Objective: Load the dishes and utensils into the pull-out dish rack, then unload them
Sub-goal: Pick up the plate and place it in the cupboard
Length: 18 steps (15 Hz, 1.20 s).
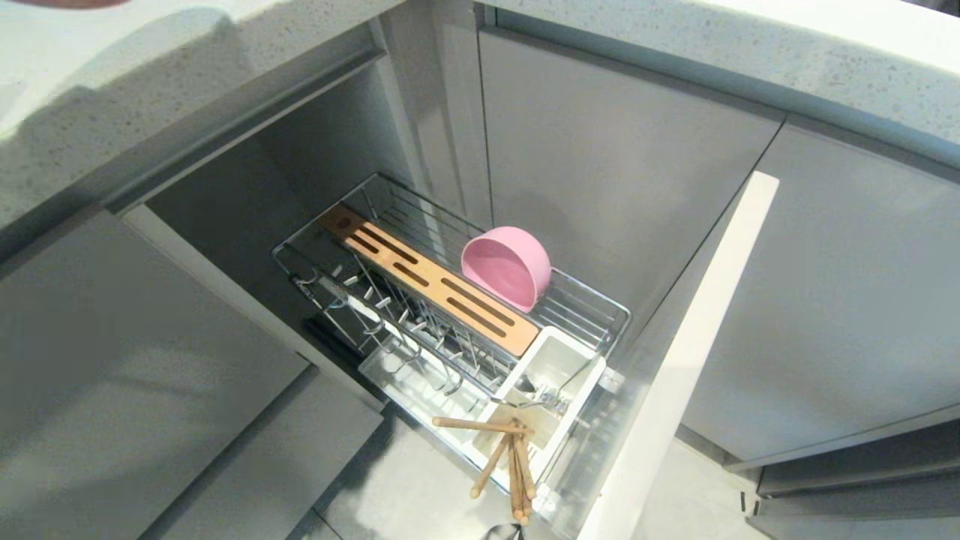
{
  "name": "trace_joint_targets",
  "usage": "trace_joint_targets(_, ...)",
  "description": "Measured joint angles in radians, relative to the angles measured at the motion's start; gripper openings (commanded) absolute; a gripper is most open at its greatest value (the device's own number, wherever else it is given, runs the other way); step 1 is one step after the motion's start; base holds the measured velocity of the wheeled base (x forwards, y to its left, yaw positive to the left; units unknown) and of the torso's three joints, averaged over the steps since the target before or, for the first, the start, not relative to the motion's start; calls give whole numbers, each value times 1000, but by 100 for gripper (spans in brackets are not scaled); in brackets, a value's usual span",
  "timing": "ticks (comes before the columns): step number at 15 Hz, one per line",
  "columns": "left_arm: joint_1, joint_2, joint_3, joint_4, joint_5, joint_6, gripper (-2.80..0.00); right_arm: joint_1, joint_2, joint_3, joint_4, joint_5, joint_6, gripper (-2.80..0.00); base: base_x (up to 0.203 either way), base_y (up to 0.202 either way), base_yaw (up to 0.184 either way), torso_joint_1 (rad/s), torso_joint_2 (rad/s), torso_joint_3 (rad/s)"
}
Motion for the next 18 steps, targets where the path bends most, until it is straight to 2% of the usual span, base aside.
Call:
trace_joint_targets(3, -86, -59, 81, -17, -125, -110, -280, 0, 0, 0, 0, 0, 0, -280, 0, 0, 0, 0, 0, 0)
trace_joint_targets(5, -122, -77, 122, -10, -145, -156, -280, 0, 0, 0, 0, 0, 0, -280, 0, 0, 0, 0, 0, 0)
trace_joint_targets(7, -139, -75, 154, 13, -137, -168, -280, 0, 0, 0, 0, 0, 0, -280, 0, 0, 0, 0, 0, 0)
trace_joint_targets(13, -155, -11, 173, 193, 75, -145, -280, 0, 0, 0, 0, 0, 0, -280, 0, 0, 0, 0, 0, 0)
trace_joint_targets(16, -189, 71, 146, 197, 235, -119, -280, 0, 0, 0, 0, 0, 0, -280, 0, 0, 0, 0, 0, 0)
trace_joint_targets(18, -259, 147, 125, 194, 369, -121, -280, 0, 0, 0, 0, 0, 0, -280, 0, 0, 0, 0, 0, 0)
